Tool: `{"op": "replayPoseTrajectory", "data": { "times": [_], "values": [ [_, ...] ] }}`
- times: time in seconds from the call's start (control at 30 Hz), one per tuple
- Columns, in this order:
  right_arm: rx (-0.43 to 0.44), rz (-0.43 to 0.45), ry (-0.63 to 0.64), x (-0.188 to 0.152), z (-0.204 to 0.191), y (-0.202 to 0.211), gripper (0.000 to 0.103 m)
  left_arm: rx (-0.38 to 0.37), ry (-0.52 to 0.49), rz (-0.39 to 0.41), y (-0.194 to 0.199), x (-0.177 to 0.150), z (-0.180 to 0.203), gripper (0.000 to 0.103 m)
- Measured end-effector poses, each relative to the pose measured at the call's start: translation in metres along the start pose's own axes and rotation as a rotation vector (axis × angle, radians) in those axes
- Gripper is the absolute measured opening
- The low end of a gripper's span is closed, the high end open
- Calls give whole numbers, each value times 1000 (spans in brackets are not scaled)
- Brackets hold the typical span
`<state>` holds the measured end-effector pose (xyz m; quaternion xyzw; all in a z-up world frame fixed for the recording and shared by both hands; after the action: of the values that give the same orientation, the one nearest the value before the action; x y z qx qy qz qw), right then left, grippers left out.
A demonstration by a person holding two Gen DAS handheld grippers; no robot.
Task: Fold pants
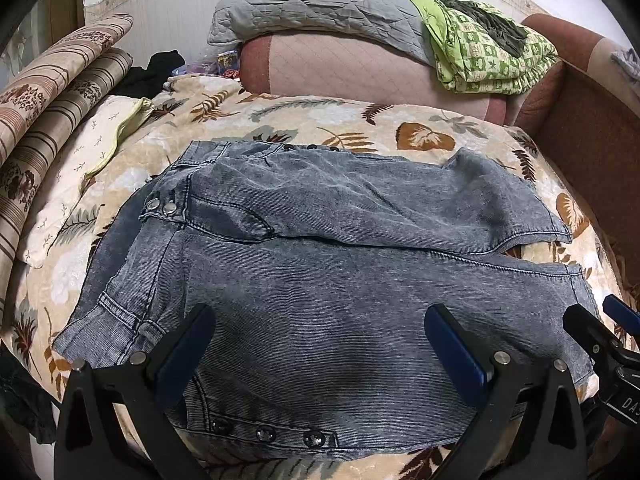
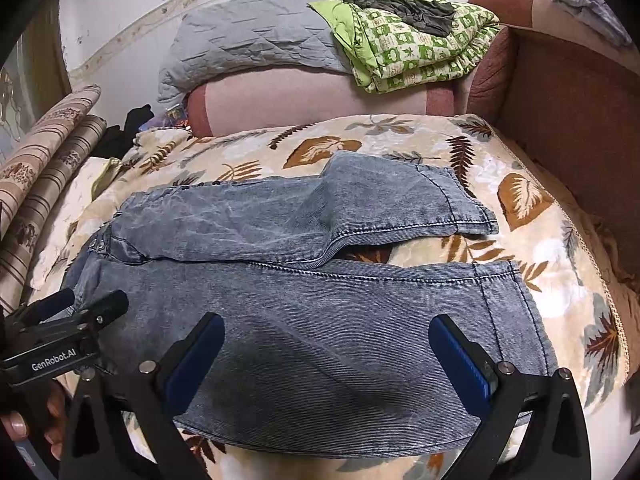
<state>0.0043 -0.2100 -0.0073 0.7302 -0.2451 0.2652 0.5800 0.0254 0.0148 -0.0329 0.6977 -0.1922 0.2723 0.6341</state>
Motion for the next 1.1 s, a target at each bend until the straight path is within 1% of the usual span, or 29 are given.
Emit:
{"op": "replayPoseTrajectory", "data": {
  "times": [0.93,1.0,1.03,1.07,1.1],
  "values": [
    [9,-12,0,-3,-1,-3,103,1,1,-1,1,-2,-1,103],
    [24,-20,-7,-3,1,-4,103,-16,17,-10,0,-3,-7,103],
    [43,-33,-19,-3,4,-5,103,-23,43,-24,-2,-3,-15,103],
    [62,-46,-38,-4,9,-6,103,-21,66,-34,-4,-3,-24,103],
    [87,-61,-74,-5,22,-4,103,1,104,-44,-8,-4,-40,103]
  ]
}}
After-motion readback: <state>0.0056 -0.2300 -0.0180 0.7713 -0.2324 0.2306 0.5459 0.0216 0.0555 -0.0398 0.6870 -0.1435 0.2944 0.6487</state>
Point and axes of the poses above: each gripper's, at about its wrist camera, not at the fingertips, and y roughly against the way its jaws point, z to its right, x to its top, the point moved 2 cm from there along -y, roughly the way its jaws point, and after that the axes turned 7 degrees about x, right-handed, at the moved point
